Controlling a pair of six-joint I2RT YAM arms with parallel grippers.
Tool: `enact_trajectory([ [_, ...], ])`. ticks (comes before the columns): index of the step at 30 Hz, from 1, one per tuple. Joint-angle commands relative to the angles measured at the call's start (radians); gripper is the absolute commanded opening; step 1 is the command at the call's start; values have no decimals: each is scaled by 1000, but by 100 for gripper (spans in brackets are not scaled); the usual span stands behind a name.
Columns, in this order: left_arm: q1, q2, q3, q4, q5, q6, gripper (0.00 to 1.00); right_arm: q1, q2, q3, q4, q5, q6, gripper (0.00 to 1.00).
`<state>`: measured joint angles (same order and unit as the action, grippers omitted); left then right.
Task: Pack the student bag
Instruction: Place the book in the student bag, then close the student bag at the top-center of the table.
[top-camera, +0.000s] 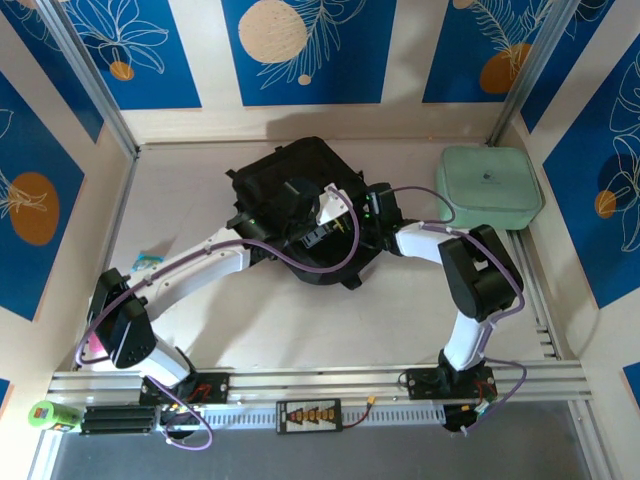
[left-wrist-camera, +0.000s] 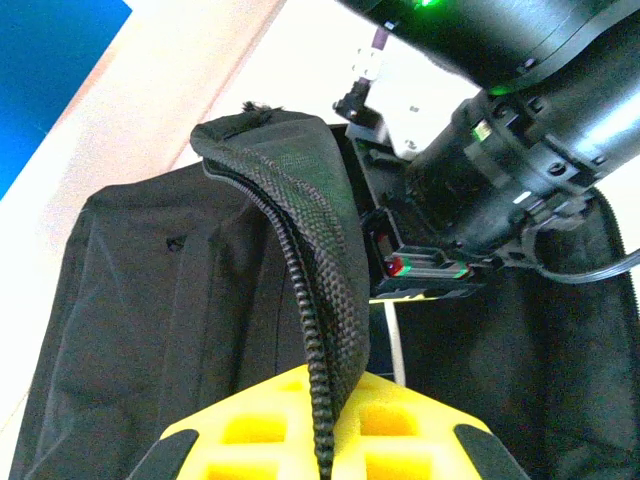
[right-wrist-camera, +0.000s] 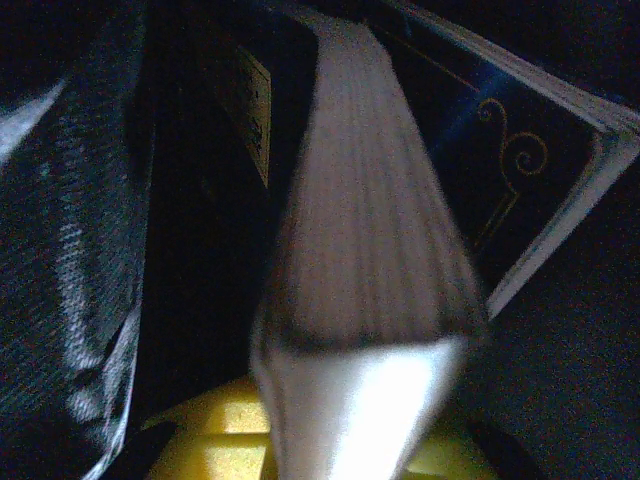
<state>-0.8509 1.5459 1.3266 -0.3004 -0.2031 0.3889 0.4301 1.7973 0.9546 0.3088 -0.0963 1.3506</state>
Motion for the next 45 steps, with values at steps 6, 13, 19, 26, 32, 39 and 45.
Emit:
enact_trajectory([
  [6,-1,-7,39,66,90,-47,0,19,108,69,-18,-33,-38,11],
  [13,0,5,23,75,81,-59,0,6,133,84,-11,-163,-98,33],
  [19,4,17,4,76,80,-72,0,-13,-99,-102,-46,-145,-148,57],
  [26,18,51,-10,27,219,-131,16,-66,-454,-290,-298,-9,-169,64],
  [32,35,46,-13,-45,423,-170,65,-138,-740,-342,-574,191,-218,67],
  [39,96,-56,-104,-19,383,-300,98,-231,-912,-324,-688,245,-302,73],
  [45,278,-173,-306,146,360,-587,100,-210,-847,-247,-694,190,-366,75],
])
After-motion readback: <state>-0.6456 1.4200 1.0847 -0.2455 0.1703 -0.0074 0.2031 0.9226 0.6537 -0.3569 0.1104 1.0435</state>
